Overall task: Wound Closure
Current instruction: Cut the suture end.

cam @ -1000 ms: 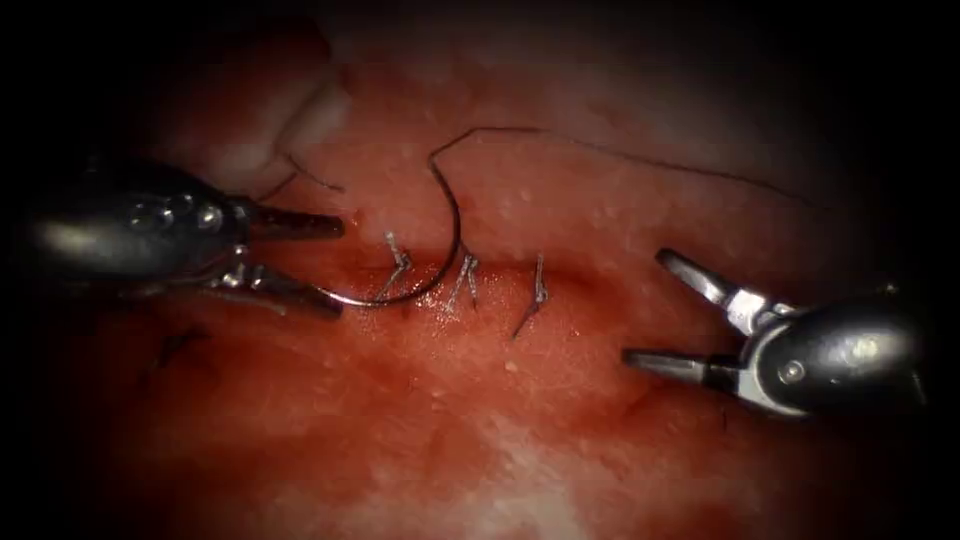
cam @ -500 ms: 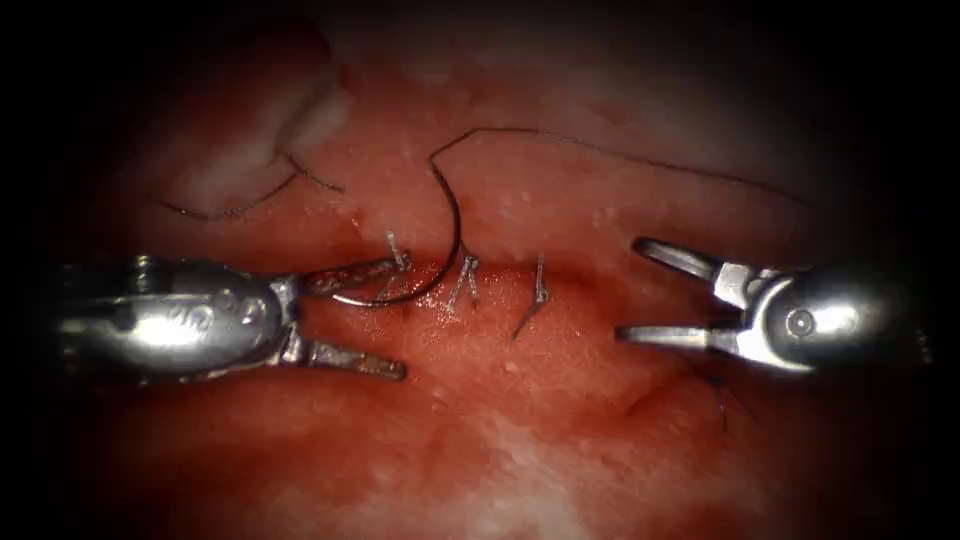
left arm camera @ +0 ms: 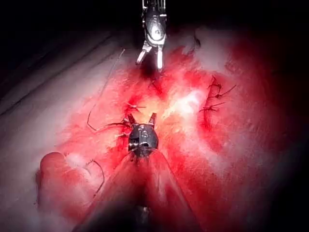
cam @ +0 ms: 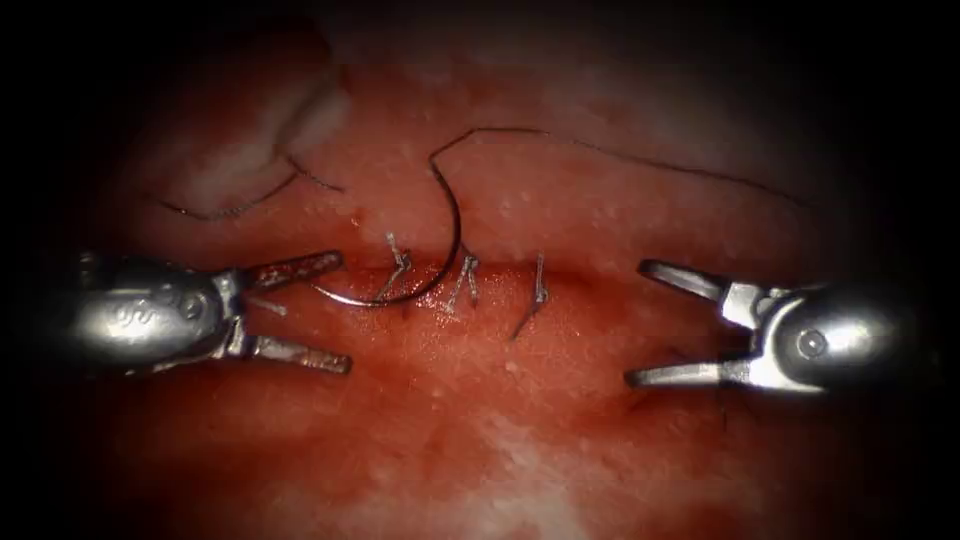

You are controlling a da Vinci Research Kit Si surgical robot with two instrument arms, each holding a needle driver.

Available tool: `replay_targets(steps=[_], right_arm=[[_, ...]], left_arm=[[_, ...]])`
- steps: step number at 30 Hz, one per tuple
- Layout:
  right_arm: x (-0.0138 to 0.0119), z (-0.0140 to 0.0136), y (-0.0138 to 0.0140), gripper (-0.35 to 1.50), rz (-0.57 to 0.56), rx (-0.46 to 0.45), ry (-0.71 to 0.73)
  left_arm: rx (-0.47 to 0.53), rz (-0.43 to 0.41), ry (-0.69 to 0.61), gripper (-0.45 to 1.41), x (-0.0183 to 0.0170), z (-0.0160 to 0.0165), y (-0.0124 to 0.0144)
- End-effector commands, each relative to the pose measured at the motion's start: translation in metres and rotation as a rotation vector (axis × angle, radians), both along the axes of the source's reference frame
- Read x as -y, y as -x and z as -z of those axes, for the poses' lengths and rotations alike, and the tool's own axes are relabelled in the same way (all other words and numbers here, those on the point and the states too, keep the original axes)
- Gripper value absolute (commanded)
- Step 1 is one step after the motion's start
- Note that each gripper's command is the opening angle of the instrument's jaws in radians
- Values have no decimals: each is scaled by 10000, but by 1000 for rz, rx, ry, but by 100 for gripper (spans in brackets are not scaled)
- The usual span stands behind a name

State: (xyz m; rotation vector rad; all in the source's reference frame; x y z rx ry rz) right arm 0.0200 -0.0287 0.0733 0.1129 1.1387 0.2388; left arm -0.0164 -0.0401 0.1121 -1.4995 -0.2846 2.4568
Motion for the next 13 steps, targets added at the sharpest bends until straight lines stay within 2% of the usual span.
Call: replay_targets(steps=[1,13], right_arm=[[4,-4,-5,88,-5,0,2],[2,2,-5,84,-46,-10,9]], left_arm=[[0,0,-1,59,2,-7,6],[-6,3,4,58,-2,-10,-4]])
